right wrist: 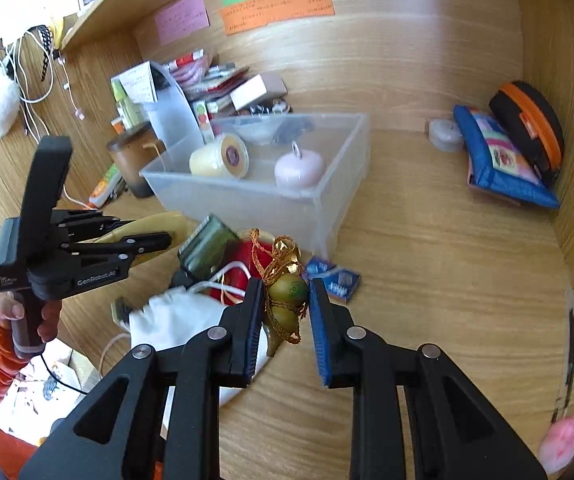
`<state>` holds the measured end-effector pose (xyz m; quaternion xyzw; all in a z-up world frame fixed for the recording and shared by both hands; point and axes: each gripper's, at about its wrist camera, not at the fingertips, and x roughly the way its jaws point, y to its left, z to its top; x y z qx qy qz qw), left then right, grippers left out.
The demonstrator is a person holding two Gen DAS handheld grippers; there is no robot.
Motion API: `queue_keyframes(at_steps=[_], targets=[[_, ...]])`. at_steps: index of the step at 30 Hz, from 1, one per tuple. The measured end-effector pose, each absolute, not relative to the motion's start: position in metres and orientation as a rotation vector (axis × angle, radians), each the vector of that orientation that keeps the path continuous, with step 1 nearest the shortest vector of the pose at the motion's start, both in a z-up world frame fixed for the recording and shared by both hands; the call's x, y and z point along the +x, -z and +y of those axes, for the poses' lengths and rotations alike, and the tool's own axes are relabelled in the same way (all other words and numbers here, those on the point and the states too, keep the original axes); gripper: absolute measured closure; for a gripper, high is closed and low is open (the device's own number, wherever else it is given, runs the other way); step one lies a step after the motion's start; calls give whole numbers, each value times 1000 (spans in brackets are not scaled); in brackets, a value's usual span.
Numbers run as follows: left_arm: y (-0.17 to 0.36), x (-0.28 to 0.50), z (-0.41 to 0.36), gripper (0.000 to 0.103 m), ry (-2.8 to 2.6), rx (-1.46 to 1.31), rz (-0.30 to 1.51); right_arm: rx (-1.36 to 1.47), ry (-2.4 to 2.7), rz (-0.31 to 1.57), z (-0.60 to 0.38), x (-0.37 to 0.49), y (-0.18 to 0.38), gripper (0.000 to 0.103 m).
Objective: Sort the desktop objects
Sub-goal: 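Carry the sunscreen tube and gold ornament toward the clear box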
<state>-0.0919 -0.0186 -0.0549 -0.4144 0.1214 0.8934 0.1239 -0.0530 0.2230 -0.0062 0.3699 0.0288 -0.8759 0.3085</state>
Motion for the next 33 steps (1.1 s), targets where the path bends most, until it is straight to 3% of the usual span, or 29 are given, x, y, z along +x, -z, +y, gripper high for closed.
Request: queue_keyframes(at_steps=[22,33], targets=[[-48,-102,-33,78,-2795,-889,391,811,2300,100,175,-108,-77,82],[-48,-153,-24,78,-2765,-911,372,854,2264,124,147,-153,-72,82]])
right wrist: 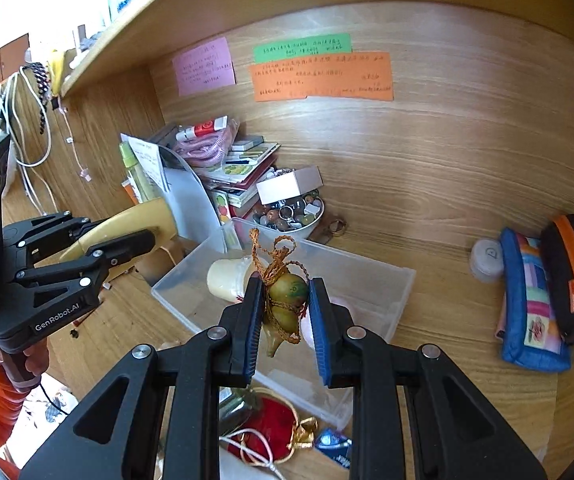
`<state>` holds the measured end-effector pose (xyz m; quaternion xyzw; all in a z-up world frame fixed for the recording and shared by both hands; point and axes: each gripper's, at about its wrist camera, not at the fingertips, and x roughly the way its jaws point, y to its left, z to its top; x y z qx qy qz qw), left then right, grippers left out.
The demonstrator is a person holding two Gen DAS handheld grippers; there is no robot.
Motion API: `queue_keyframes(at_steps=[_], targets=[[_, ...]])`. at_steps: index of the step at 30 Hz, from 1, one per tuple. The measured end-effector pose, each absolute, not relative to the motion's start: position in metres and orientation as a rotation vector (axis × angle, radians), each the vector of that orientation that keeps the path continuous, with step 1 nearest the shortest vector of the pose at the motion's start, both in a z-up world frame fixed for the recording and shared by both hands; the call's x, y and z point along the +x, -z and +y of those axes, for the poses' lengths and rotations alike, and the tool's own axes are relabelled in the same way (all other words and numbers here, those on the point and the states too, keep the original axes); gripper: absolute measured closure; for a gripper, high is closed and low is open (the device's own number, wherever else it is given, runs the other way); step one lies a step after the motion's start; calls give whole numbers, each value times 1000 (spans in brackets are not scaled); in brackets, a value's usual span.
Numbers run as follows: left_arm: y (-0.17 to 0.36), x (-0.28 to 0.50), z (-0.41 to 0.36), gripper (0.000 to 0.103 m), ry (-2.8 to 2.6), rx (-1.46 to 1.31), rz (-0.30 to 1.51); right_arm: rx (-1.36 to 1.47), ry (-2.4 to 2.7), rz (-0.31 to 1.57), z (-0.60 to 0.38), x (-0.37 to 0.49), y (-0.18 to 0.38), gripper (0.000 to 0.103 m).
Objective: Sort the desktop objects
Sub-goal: 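Carry the sunscreen tube and gold ornament toward the clear box, then release the sunscreen tube and gold ornament into the clear box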
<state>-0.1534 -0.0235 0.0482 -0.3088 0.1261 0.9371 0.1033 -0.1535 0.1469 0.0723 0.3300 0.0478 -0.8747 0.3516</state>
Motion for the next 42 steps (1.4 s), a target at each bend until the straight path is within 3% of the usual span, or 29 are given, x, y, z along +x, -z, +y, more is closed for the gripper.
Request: queue_keyframes(at_steps=[18,42], targets=[[5,-232,3,78,-2586,-1094,342,1009,2235,189,124,-219,-25,82],[50,-259,32,79,-2474,-1198,469,1085,2176,370,81,-234,9,82]])
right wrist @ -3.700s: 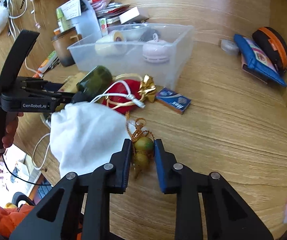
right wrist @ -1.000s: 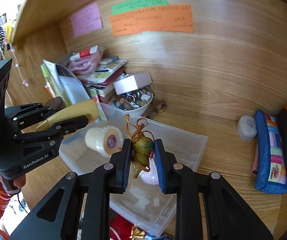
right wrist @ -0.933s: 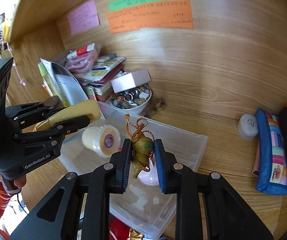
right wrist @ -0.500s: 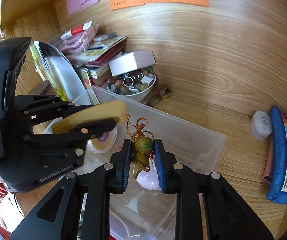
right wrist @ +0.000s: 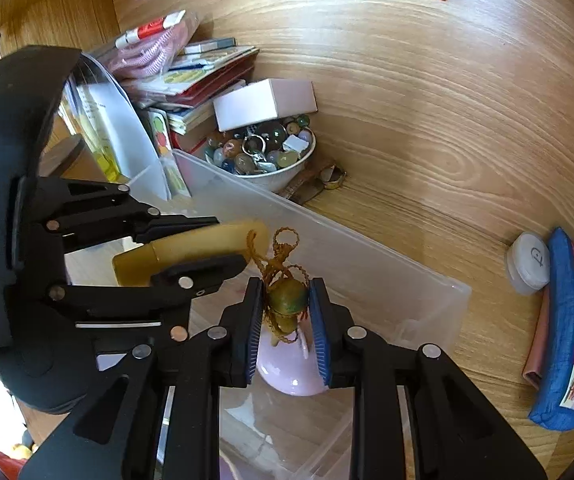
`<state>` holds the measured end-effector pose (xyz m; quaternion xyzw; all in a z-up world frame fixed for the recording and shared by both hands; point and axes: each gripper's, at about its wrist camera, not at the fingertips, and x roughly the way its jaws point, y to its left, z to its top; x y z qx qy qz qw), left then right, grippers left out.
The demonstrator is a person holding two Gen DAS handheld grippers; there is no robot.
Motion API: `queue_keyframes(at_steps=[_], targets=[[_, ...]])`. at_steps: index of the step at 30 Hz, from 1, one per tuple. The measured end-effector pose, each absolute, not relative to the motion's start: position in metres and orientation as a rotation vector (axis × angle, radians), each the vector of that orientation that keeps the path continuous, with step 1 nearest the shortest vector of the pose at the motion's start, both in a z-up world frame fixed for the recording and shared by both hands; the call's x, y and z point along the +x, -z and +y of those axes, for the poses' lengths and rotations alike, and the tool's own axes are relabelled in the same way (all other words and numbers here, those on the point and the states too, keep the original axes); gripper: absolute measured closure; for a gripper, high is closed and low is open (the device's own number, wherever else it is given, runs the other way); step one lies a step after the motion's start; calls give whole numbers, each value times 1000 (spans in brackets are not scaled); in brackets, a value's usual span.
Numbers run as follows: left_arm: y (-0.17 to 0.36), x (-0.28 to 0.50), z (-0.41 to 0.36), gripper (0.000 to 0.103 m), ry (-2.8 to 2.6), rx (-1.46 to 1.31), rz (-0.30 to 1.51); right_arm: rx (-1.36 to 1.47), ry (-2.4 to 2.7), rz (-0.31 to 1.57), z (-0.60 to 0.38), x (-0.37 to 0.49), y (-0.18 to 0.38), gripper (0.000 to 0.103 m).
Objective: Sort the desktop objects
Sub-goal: 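Release the sunscreen tube and gold ornament into the clear box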
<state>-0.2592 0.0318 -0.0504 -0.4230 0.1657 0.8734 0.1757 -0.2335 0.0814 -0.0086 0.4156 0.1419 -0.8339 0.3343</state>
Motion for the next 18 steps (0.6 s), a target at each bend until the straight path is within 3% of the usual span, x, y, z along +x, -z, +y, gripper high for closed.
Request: queue_keyframes(at_steps=[11,14,18], targets=[[55,-266,27,77,-2477,-1220,490,1143,2154,353,83,-242,12,80],[55,-265,27,68,-2470,-1225,497,1145,2156,353,84,-241,12,76],[53,-262,25,65,-2469,-1219,500,1158,2160,325,90,-242,11,62]])
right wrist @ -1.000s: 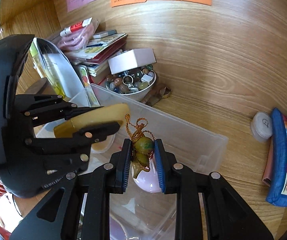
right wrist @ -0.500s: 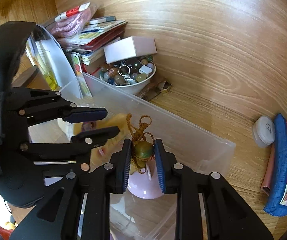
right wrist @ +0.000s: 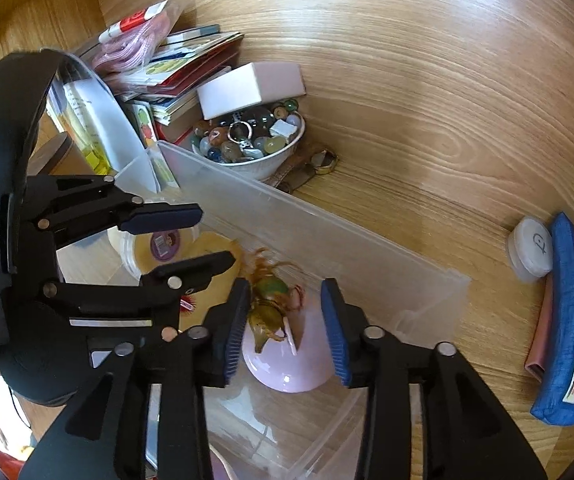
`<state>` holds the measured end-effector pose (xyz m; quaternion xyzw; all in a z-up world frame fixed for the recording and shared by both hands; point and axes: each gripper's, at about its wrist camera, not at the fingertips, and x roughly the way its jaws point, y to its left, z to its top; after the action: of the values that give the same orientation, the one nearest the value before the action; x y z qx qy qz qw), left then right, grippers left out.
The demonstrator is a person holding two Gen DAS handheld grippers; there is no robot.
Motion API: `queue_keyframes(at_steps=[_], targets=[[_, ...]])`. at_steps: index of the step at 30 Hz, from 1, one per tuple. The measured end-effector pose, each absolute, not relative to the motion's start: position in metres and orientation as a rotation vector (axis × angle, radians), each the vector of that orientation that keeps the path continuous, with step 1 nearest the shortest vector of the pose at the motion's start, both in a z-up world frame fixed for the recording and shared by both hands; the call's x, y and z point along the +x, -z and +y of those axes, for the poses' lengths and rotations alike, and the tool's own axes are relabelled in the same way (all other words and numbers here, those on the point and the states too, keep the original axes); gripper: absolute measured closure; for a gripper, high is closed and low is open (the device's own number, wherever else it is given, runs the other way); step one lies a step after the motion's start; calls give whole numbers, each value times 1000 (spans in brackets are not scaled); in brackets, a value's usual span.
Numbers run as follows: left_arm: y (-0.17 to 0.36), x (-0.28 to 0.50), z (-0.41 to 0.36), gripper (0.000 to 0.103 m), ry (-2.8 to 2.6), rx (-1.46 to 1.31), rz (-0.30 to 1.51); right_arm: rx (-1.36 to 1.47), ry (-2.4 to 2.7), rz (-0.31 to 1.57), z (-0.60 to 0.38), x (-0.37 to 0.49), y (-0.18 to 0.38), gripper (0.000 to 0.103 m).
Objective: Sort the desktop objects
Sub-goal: 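Release the sunscreen tube and gold ornament into the clear box, then move both open tools back toward the seashell and blue card pack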
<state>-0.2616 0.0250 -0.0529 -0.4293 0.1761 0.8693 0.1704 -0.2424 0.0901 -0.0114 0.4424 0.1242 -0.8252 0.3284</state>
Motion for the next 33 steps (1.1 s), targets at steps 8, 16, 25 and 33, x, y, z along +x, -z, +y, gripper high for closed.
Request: queue_keyframes(at_steps=[8,16,25,33], targets=[[38,-247,25,37,-2514,-1152,529,1141,2176,256,111,-242,-1,49],[24,-236,12,37,-2560,-1150,497,1118,2199,189,129,-231,-17,40],[3,-203,9,16,-2640,-1080,536,1064,2221,205,133,-201,-40,35],[-23,-162,-3,10,-2716,-999,572,964,2254,234,139,-156,-66,29]])
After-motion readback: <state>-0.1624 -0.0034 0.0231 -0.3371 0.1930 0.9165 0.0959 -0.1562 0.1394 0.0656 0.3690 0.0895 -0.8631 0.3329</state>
